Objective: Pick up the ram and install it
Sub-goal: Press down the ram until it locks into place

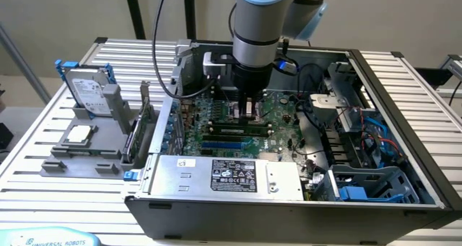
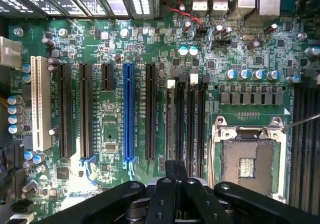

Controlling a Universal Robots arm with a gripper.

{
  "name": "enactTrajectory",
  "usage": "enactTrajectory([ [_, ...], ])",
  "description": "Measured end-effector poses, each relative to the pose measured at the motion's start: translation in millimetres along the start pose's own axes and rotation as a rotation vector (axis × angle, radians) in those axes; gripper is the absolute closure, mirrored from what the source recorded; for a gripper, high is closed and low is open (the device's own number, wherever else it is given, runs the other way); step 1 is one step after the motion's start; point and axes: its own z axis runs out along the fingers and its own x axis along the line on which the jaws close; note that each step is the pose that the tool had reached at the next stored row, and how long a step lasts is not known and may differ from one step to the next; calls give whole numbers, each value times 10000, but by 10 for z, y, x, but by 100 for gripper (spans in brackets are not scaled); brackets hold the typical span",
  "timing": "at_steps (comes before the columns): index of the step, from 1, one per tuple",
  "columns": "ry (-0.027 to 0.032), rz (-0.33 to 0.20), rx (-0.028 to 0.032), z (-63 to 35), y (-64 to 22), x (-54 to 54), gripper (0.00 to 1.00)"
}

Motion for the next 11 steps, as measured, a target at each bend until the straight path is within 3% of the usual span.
enactTrajectory([
  [3, 2, -1, -2, -66, 0, 0, 89],
  [11, 1, -2, -2, -69, 0, 0, 89],
])
